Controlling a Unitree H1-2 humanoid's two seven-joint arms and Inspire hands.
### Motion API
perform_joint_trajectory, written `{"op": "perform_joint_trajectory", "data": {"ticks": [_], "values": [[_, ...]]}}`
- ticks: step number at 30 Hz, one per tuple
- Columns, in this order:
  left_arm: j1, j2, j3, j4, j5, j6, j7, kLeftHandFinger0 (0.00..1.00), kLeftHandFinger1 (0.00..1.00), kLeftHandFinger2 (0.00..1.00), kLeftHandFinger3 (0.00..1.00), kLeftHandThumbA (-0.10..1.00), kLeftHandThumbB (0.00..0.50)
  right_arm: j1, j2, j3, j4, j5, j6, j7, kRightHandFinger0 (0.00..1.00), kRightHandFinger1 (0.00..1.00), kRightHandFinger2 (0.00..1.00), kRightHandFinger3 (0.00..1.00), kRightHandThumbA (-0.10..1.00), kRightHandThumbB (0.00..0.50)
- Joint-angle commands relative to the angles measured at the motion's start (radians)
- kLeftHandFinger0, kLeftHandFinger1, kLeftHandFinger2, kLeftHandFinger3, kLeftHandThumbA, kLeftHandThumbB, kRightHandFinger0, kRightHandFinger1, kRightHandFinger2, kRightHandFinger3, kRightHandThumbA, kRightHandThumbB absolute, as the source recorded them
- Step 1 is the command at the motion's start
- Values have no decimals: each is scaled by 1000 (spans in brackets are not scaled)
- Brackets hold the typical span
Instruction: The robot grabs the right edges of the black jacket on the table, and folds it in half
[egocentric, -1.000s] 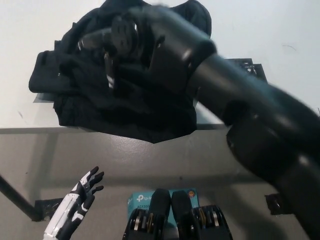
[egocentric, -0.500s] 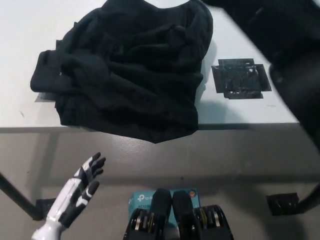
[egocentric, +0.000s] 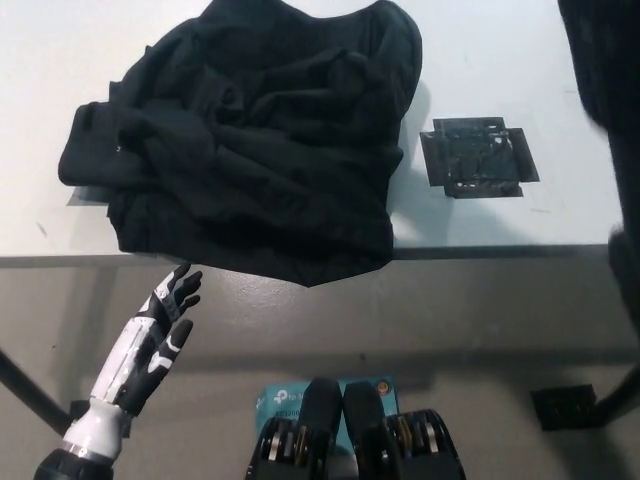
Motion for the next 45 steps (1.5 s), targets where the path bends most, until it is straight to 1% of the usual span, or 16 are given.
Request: {"op": "perform_joint_trajectory", "data": {"ticks": [1, 5, 8, 12, 14, 17, 19, 22, 23, 25, 28, 29, 32, 42, 43, 45], "values": [[-84, 7, 54, 9, -73, -26, 27, 1000, 1000, 1000, 1000, 832, 446, 481, -15, -338, -635, 223, 98, -163, 1000, 1000, 1000, 1000, 1000, 332], [-80, 7, 54, 10, -72, -25, 25, 1000, 1000, 1000, 1000, 832, 447, 528, 4, -347, -670, 227, 104, -175, 1000, 1000, 1000, 1000, 1000, 330], [-77, 8, 52, 28, -74, -27, 18, 1000, 1000, 1000, 1000, 827, 449, 920, 115, -369, -726, 307, -54, -252, 1000, 1000, 1000, 1000, 1000, 304], [-71, 10, 53, 32, -75, -31, 18, 1000, 1000, 1000, 1000, 826, 452, 989, 149, -355, -718, 322, -84, -259, 1000, 1000, 1000, 1000, 1000, 297], [-52, 1, 54, 48, -75, -46, 18, 1000, 1000, 1000, 1000, 819, 455, 1204, 255, -312, -548, 318, -261, -284, 1000, 1000, 1000, 1000, 1000, 279], [-34, -8, 56, 47, -76, -42, 17, 1000, 1000, 1000, 1000, 809, 460, 1250, 291, -323, -418, 334, -304, -287, 1000, 1000, 1000, 1000, 1000, 292], [-23, -12, 57, 47, -79, -41, 13, 1000, 1000, 1000, 1000, 806, 463, 1254, 305, -331, -327, 333, -341, -295, 1000, 1000, 1000, 1000, 1000, 275], [-21, -13, 60, 49, -78, -41, 8, 1000, 1000, 1000, 1000, 805, 466, 1253, 310, -332, -298, 337, -364, -297, 1000, 1000, 1000, 1000, 1000, 273], [-16, -19, 56, 50, -76, -39, 6, 1000, 1000, 1000, 1000, 805, 467, 1244, 306, -342, -212, 355, -371, -290, 1000, 1000, 1000, 1000, 1000, 224], [-14, -32, 53, 62, -89, -48, -4, 1000, 1000, 1000, 1000, 789, 457, 1228, 291, -360, -118, 367, -389, -294, 1000, 1000, 1000, 1000, 1000, 166], [-12, -33, 57, 62, -94, -52, -7, 1000, 1000, 1000, 1000, 779, 455, 1220, 284, -357, -96, 373, -404, -299, 1000, 1000, 1000, 1000, 1000, 152], [0, -31, 62, 60, -81, -60, 4, 1000, 1000, 1000, 1000, 786, 455, 1209, 266, -354, -57, 376, -393, -289, 1000, 1000, 1000, 1000, 1000, 122], [-2, -34, 70, 78, -63, -65, 16, 1000, 1000, 1000, 1000, 804, 470, 1199, 253, -341, -31, 394, -389, -288, 1000, 1000, 1000, 1000, 1000, 120], [-19, -30, 74, 130, -35, -66, 10, 1000, 1000, 1000, 1000, 814, 465, 1207, 225, -295, -32, 409, -370, -315, 1000, 1000, 1000, 1000, 1000, 101], [-19, -30, 74, 130, -35, -66, 10, 1000, 1000, 1000, 1000, 814, 465, 1207, 223, -292, -31, 411, -371, -318, 1000, 1000, 1000, 1000, 1000, 119], [-15, -26, 80, 125, -35, -66, 3, 1000, 1000, 1000, 1000, 812, 464, 1210, 201, -257, -32, 330, -407, -330, 1000, 1000, 1000, 1000, 1000, 94]]}}
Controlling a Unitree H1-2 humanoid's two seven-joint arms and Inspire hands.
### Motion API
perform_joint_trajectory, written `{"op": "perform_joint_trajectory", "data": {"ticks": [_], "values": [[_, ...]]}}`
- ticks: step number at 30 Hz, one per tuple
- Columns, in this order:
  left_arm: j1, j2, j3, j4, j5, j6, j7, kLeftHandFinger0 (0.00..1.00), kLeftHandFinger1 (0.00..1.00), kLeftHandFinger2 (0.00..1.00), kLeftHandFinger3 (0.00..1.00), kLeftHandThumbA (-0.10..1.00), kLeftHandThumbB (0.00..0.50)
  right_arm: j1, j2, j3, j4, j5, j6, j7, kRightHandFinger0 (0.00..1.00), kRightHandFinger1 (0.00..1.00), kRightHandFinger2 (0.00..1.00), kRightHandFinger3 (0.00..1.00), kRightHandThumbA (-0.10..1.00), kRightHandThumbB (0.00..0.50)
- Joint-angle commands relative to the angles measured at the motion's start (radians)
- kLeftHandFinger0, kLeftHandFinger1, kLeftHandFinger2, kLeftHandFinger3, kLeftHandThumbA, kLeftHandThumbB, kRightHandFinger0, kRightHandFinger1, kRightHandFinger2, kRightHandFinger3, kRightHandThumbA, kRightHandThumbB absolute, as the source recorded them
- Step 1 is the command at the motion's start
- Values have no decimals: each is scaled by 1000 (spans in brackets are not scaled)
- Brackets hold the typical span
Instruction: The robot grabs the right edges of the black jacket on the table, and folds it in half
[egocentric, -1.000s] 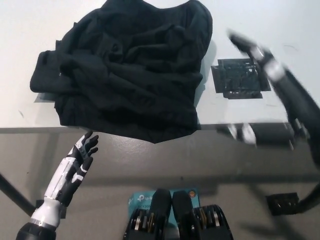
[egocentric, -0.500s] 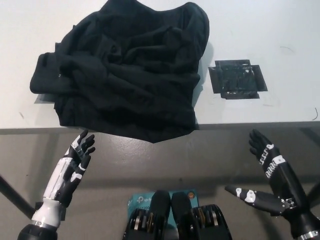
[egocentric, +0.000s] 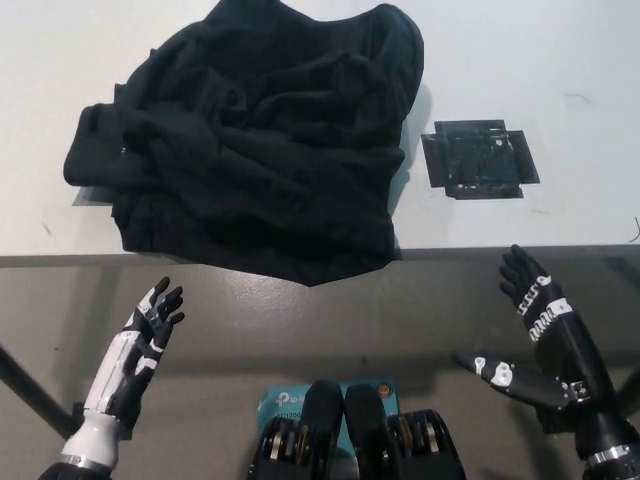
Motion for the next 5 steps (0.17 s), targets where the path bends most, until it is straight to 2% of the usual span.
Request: {"op": "perform_joint_trajectory", "data": {"ticks": [1, 5], "values": [[-9, 8, 20, -16, 9, -44, 5, 1000, 1000, 1000, 1000, 814, 464, -3, -25, 43, -14, -33, -76, -38, 1000, 1000, 1000, 1000, 1000, 93], [-6, 8, 21, -17, 13, -44, 5, 1000, 1000, 1000, 1000, 820, 465, -1, -36, 60, -15, -31, -77, -53, 1000, 1000, 1000, 1000, 1000, 91]]}}
